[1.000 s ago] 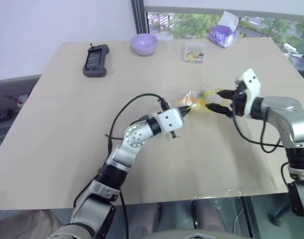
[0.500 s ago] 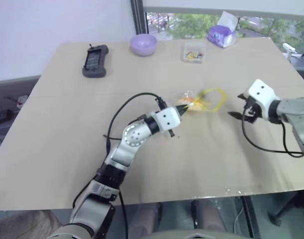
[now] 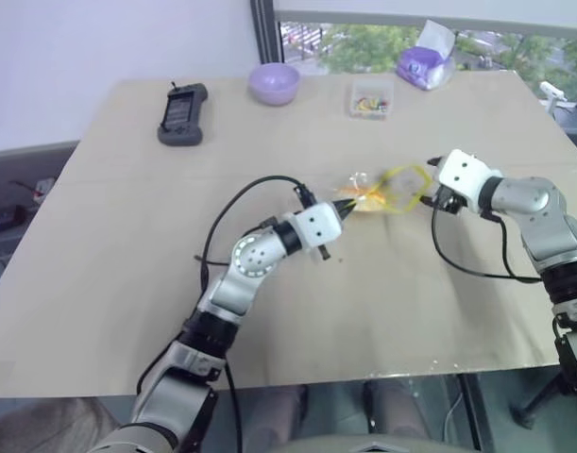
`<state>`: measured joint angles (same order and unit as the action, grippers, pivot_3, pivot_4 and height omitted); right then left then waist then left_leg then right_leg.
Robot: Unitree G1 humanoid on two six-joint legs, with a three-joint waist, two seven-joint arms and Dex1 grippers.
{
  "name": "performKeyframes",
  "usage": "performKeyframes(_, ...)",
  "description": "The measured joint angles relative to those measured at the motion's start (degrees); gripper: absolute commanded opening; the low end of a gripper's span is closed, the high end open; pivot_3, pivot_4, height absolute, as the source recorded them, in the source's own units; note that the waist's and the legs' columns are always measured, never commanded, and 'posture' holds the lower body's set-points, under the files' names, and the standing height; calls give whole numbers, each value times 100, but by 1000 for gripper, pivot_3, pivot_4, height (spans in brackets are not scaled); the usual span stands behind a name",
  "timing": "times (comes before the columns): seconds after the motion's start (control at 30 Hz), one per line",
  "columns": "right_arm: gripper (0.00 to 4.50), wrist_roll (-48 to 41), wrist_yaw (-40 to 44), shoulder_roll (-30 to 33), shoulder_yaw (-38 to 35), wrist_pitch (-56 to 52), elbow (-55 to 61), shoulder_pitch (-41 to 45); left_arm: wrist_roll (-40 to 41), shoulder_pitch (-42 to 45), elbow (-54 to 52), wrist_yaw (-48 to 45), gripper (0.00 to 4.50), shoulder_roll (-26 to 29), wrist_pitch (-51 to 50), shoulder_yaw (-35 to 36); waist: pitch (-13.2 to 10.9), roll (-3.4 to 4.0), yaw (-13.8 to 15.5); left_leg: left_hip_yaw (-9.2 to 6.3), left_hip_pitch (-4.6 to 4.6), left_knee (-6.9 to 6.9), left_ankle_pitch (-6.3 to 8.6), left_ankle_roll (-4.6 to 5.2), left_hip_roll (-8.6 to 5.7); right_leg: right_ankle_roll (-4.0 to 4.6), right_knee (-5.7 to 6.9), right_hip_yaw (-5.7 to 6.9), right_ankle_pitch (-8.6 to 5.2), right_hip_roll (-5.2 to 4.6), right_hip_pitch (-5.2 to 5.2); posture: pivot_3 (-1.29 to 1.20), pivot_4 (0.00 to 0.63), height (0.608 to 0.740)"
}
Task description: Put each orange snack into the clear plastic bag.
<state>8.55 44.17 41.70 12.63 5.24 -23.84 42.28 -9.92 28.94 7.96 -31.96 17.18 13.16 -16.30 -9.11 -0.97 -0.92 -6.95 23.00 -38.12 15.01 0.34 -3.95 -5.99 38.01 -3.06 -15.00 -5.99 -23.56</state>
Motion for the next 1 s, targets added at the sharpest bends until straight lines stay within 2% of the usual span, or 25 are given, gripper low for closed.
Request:
performKeyframes(0.03, 1943, 0, 22, 3, -2, 14, 0, -2, 0, 0, 0, 0, 0, 0, -3, 0, 0, 0, -6, 1, 0, 0, 0, 0, 0, 0, 0, 0, 0, 0, 0, 0, 150, 740)
performKeyframes(0.13, 671, 1, 63, 13, -4, 61, 0, -20, 0, -3, -2, 1, 0, 0, -14, 0, 0, 0, -8, 1, 0, 0, 0, 0, 0, 0, 1, 0, 0, 0, 0, 0, 150, 740)
performKeyframes(0.17, 73, 3, 74, 13, -4, 82, 0, -25, 0, -5, -2, 1, 0, 0, -17, 0, 0, 0, -8, 0, 0, 0, 0, 0, 0, 0, 1, -1, 0, 0, 0, 0, 150, 740)
performKeyframes(0.47, 28, 83, 45, 9, -10, 128, -14, -33, -5, -14, -4, 33, 0, -2, -24, 1, 0, 0, -7, 1, 0, 0, 0, 0, 0, 0, 1, -1, 0, 0, 0, 0, 150, 740)
performKeyframes(0.57, 28, 145, -247, -15, -119, 124, -210, 11, -40, 21, -1, 300, 0, -54, -2, 85, 0, 0, -1, 0, 0, -2, 0, 0, 0, 0, 2, -1, 0, 0, 0, 0, 150, 740)
performKeyframes(0.7, 28, -14, -675, -88, -479, 149, -275, 402, -141, 575, 67, 918, 0, -200, 42, 391, -3, 1, -5, 1, 1, -3, 0, 0, -1, 0, 4, -1, 0, 0, -1, 0, 150, 740)
performKeyframes(0.87, 28, -290, -664, 154, -840, 49, 280, 494, -179, 875, 161, 1203, 0, -202, 148, 506, -2, 2, 2, 1, 4, 4, 1, 1, -4, 0, -8, -1, 0, -4, -1, 0, 150, 740)
performKeyframes(1.0, 28, -477, -365, 398, -914, -360, 956, -14, -170, 755, 188, 1148, 0, -186, 217, 468, -2, 1, 13, -1, 5, 2, 1, 1, -5, 0, -5, 0, 0, -3, -1, 0, 150, 740)
